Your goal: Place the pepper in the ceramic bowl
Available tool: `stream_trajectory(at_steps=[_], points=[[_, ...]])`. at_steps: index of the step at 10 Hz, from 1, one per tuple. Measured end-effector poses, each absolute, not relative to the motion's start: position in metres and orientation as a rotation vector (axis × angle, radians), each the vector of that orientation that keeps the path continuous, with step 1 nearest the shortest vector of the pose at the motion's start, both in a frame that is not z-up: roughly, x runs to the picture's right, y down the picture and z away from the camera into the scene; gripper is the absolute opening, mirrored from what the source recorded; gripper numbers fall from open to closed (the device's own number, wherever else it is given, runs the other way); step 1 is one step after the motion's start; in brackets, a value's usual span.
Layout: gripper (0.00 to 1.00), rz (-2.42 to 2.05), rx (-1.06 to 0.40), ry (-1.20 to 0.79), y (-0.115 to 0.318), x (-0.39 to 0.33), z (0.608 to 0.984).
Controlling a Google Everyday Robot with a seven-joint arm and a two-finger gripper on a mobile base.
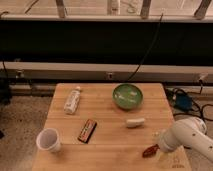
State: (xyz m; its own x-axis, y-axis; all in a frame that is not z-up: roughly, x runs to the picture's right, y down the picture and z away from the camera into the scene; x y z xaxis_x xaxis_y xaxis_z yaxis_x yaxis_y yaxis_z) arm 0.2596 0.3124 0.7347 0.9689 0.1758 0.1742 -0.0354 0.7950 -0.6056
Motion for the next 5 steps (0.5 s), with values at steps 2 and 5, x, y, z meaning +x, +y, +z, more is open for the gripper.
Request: stream_trajectory(at_steps=[2, 5], points=[[0.76, 0.097, -0.655, -0.236, 0.315, 0.259, 0.739], [0.76, 0.087, -0.673, -0.243, 0.321, 0.264, 0.753]])
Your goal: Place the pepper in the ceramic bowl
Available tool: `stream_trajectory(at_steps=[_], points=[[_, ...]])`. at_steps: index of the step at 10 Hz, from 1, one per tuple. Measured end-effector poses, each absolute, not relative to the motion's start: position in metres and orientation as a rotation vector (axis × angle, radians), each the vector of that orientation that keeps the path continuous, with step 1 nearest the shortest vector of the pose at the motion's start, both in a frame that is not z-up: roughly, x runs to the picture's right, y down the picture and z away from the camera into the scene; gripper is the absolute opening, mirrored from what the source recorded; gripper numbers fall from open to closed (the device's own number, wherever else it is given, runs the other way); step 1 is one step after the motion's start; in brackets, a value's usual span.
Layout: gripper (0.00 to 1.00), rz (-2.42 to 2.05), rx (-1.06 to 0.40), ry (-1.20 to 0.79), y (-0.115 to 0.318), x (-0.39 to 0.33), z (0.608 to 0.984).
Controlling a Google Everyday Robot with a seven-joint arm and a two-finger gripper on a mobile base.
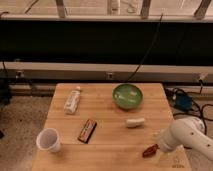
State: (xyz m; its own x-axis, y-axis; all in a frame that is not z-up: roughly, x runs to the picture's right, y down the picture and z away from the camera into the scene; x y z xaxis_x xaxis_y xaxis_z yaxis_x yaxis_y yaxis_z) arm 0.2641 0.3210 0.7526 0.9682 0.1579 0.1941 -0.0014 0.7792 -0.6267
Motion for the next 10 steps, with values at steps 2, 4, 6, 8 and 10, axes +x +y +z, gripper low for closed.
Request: stream_trajectory(at_steps=[2, 4, 6, 8, 10], points=[[0.75, 0.093, -0.672, -0.245, 0.319, 0.270, 0.756], [0.58, 0.095, -0.675, -0.246, 0.318, 0.274, 0.755], [0.34, 0.100, -0.670, -0.248, 0.315, 0.276, 0.755], [0.16, 0.105, -0.675, -0.252, 0.314, 0.279, 0.755], [0.00, 0.110, -0.677, -0.271, 0.310, 0.281, 0.749]])
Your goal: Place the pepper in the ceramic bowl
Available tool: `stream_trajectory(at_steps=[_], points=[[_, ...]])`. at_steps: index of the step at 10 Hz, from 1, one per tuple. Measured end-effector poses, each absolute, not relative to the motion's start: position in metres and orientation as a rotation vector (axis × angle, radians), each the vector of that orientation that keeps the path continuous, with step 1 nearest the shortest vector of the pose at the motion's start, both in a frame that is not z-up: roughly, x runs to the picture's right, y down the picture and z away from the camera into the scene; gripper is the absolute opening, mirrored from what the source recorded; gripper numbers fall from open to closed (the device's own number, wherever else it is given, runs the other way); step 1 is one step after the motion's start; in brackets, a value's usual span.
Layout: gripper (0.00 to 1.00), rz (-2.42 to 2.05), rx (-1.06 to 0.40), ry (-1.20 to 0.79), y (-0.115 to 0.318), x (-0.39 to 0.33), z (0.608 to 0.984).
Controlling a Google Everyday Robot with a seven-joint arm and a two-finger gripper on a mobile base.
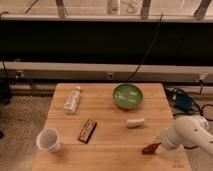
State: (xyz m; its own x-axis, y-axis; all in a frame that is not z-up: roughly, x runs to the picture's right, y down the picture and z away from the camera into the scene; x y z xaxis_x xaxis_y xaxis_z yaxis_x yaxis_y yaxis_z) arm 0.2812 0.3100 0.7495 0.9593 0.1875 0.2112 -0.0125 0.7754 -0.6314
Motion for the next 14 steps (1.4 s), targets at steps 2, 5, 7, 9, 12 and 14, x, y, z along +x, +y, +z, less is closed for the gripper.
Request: stream_trajectory(at_steps=[2, 5, 7, 9, 12, 14], points=[[0.00, 0.101, -0.673, -0.292, 0.298, 0.284, 0.737], [0.00, 0.078, -0.650, -0.321, 0.278, 0.287, 0.717], [0.00, 0.071, -0.624, -0.337, 0.267, 0.288, 0.705], [0.00, 0.079, -0.640, -0.314, 0.257, 0.287, 0.712], [0.00, 0.069, -0.631, -0.310, 0.259, 0.286, 0.726], [0.00, 0.057, -0.618, -0.304, 0.240, 0.286, 0.715]])
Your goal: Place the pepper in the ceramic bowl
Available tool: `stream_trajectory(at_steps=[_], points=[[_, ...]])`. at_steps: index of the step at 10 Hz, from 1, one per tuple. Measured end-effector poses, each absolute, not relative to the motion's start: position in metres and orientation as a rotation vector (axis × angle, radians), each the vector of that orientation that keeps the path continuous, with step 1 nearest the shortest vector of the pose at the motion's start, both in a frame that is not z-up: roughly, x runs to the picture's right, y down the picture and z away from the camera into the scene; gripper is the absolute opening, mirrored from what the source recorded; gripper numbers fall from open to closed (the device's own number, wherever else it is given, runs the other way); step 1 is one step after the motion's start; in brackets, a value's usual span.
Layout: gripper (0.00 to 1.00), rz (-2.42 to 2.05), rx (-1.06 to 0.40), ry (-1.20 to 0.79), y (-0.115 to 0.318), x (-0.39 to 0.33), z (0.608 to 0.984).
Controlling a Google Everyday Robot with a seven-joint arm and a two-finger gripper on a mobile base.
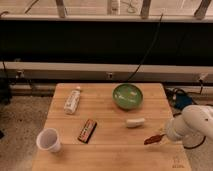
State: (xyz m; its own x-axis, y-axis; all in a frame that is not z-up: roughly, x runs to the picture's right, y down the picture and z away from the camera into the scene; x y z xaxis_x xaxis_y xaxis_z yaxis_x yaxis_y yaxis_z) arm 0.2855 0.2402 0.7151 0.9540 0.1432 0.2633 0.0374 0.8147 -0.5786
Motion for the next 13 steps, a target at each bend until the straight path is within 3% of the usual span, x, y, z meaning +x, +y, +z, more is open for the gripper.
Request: stream_trajectory(at_steps=[2, 13], points=[[0.00, 0.051, -0.613, -0.301, 0.216, 0.284, 0.710], [0.00, -0.009, -0.572, -0.250, 0.178, 0.271, 0.733]])
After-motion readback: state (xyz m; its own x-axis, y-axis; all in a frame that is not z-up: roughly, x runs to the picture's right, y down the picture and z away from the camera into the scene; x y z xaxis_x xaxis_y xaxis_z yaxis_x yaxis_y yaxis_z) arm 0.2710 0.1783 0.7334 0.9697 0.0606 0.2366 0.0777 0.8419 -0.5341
